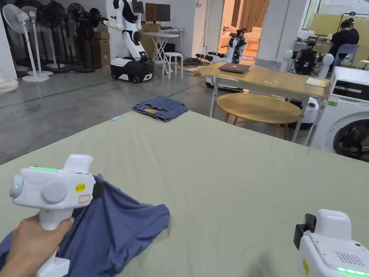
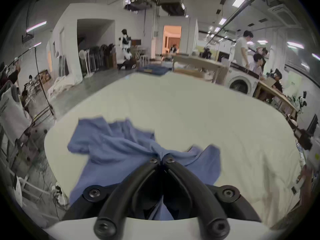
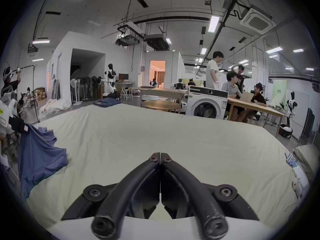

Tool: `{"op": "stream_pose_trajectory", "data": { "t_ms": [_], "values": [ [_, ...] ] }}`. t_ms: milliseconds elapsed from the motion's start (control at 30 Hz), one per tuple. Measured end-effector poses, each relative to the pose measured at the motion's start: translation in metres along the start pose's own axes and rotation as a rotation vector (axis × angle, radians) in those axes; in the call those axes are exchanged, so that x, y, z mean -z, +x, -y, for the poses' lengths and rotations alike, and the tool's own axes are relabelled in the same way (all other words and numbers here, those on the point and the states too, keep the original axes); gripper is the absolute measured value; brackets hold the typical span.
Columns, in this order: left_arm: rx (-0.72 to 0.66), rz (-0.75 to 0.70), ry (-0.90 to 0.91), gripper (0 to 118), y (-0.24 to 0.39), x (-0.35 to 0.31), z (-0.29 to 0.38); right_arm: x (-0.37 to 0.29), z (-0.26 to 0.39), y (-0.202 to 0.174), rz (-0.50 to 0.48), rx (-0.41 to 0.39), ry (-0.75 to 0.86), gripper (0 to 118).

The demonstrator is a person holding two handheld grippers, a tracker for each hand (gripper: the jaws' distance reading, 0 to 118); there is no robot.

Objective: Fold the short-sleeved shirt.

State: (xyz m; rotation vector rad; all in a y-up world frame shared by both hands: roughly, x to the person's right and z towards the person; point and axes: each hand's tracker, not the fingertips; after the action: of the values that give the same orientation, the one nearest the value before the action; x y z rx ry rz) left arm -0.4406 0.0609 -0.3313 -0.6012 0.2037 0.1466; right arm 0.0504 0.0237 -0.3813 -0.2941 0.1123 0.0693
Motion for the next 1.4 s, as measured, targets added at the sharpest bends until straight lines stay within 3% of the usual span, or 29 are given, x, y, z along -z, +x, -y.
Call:
{"op": "stream_pose_trajectory", "data": {
  "t_ms": [267,633,1000,1133,1333,1367,1400],
  "values": [
    [0.068,0.165,0.174,0,0.078,-0.054,-0.082,-0.018,-0.015,0.031,0.047,0.040,0.036,0],
    [0.244,0.522,0.239,0,0.279,-0.079,-0.127,-0.061,-0.020,0.104,0.188,0.078,0.073,0],
    [0.422,0.893,0.082,0,0.482,-0.071,-0.044,-0.126,-0.008,0.193,0.401,0.096,0.090,0],
    [0.465,0.926,-0.014,0,0.514,-0.054,0.008,-0.145,0.005,0.219,0.454,0.123,0.066,0],
    [0.445,0.908,-0.096,0,0.513,-0.031,0.048,-0.155,0.023,0.236,0.486,0.137,0.027,0],
    [0.444,0.907,-0.098,8,0.510,-0.030,0.050,-0.154,0.025,0.235,0.488,0.139,0.022,0],
    [0.440,0.910,-0.103,27,0.509,-0.030,0.052,-0.153,0.027,0.234,0.486,0.140,0.017,0]
  ]
}}
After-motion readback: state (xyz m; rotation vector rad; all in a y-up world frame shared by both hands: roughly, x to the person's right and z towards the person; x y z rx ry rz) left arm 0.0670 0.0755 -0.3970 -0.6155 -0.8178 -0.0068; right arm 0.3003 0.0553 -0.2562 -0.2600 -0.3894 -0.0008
